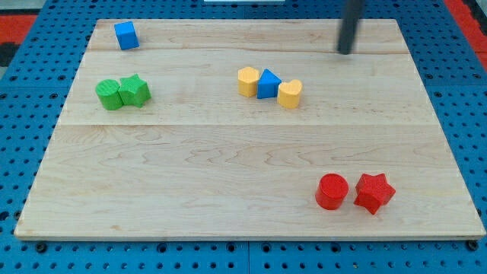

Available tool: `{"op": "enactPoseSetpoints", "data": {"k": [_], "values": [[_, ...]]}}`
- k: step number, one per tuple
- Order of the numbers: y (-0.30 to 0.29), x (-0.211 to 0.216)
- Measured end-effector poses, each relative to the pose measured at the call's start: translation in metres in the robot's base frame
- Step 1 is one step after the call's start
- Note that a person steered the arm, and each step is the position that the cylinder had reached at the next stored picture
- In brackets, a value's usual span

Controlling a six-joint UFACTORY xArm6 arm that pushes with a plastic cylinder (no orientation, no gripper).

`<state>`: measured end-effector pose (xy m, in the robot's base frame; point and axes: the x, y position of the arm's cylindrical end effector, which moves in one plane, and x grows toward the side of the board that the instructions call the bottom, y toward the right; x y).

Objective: Slide the red star upwards of the board

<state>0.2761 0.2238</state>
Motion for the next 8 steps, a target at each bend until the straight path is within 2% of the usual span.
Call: {"op": "enactPoseSetpoints", "data": {"k": [1,2,3,4,5,7,8], "values": [[0.074,0.059],[0.076,0.181],[0.05,0.296],[-0.018,0.33],[-0.082,0.307],[-0.085,0.22],[-0.043,0.234]]}}
